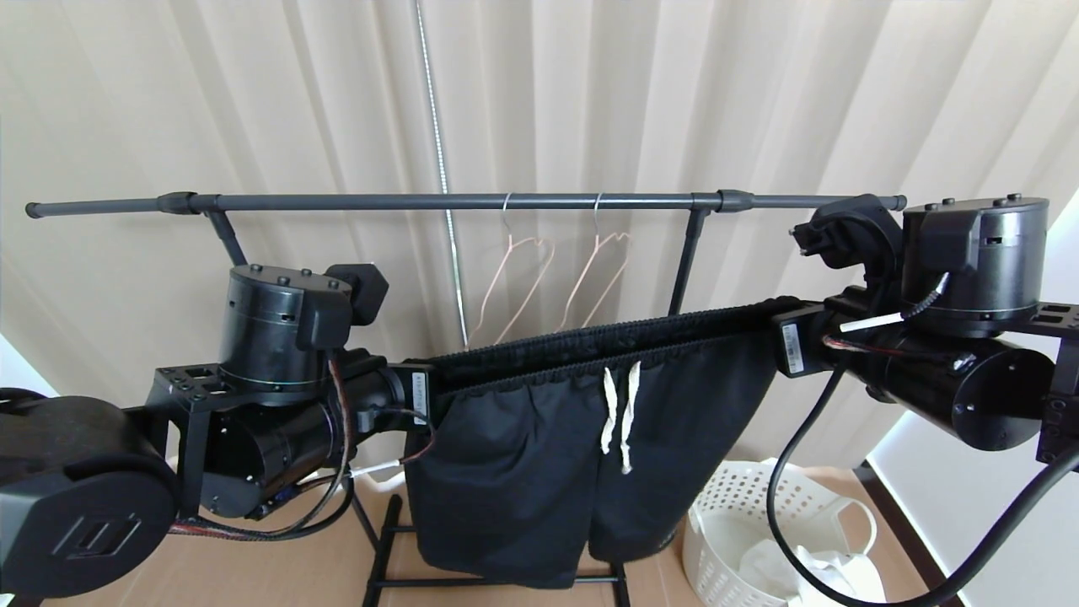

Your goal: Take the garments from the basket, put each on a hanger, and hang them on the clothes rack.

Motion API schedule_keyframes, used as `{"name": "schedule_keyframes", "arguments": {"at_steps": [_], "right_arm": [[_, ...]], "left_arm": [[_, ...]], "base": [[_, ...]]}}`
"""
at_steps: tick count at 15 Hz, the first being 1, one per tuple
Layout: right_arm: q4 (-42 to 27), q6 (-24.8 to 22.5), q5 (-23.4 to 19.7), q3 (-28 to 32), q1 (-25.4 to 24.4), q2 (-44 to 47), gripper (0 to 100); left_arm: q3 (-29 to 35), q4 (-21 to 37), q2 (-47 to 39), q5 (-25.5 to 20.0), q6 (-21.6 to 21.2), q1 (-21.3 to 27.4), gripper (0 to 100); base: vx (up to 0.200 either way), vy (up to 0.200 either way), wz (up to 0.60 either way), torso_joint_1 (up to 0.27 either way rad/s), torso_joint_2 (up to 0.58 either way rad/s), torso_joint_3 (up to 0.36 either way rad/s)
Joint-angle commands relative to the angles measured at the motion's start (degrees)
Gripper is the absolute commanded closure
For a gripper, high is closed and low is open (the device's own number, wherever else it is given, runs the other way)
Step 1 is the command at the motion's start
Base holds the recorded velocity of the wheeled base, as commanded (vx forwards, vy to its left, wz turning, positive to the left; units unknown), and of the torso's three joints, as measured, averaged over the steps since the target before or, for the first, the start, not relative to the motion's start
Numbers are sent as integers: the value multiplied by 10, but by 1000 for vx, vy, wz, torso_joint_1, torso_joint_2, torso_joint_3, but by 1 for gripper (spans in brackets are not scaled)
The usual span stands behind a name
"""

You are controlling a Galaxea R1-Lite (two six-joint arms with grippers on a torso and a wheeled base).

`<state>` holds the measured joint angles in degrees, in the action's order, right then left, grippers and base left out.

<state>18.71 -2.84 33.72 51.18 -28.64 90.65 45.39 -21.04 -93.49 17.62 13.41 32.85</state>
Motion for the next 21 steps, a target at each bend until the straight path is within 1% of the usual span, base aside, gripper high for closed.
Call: {"name": "schedule_keyframes", "arguments": {"at_steps": [1, 5, 6, 7, 8, 9, 10, 11, 12, 13, 14, 15, 16, 17, 18, 19, 20, 21], "right_arm": [[0, -1, 1, 1, 9, 0, 100], [0, -1, 1, -2, 9, 5, 100], [-1, -8, 0, -6, 9, 1, 100], [-1, -20, 0, -13, 9, -6, 100], [-2, -31, -1, -22, 9, -23, 100], [-7, -44, -14, -31, 8, -37, 100], [-8, -52, -24, -39, 6, -45, 100], [-9, -68, -53, -56, 0, -59, 100], [-10, -84, -73, -67, -7, -71, 100], [-10, -98, -82, -80, -14, -80, 100], [-10, -119, -88, -105, -29, -98, 100], [-11, -132, -88, -121, -47, -107, 100], [-13, -146, -91, -142, -75, -120, 100], [-21, -154, -103, -156, -100, -130, 100], [-32, -154, -113, -160, -120, -136, 100], [-61, -154, -120, -161, -161, -144, 100], [-79, -150, -120, -160, -186, -153, 100], [-104, -141, -126, -159, -226, -166, 100]], "left_arm": [[-3, 0, 2, 1, 0, -3, 100], [-14, -1, 4, -2, 0, -2, 100], [-14, -1, 4, -3, 0, 3, 100], [-8, -1, 4, -3, 0, 18, 100], [8, -1, 4, -3, 0, 43, 100], [39, 2, 1, -4, -8, 56, 100], [70, 8, -4, -4, -17, 57, 100], [133, 36, -27, -5, -26, 58, 100], [183, 64, -44, -5, -25, 58, 100], [224, 92, -60, -6, -24, 58, 100], [289, 130, -91, -6, -12, 61, 100], [324, 144, -111, -6, -5, 65, 100], [366, 158, -137, -6, -1, 67, 100], [398, 165, -161, -6, 1, 67, 100], [415, 166, -176, -6, 3, 67, 100], [442, 168, -195, -6, 5, 67, 100], [458, 168, -205, -6, 6, 66, 100], [480, 172, -219, -6, 6, 64, 100]], "base": [[0, 0, 0, 0, 0, 0], [0, 0, 0, 0, 0, 0], [0, 0, 0, 0, 0, 0], [0, 0, 0, 0, 0, 0], [0, 0, 0, 0, 0, 0], [0, 0, 0, 0, 0, 0], [0, 0, 0, 0, 0, 0], [0, 0, 0, 0, 0, 0], [0, 0, 0, 0, 0, 0], [0, 0, 0, 0, 0, 0], [0, 0, 0, 0, 0, 0], [0, 0, 0, 0, 0, 0], [0, 0, 0, 0, 0, 0], [0, 0, 0, 0, 0, 0], [0, 0, 0, 0, 0, 0], [0, 0, 0, 0, 0, 0], [0, 0, 0, 0, 0, 0], [0, 0, 0, 0, 0, 0]]}}
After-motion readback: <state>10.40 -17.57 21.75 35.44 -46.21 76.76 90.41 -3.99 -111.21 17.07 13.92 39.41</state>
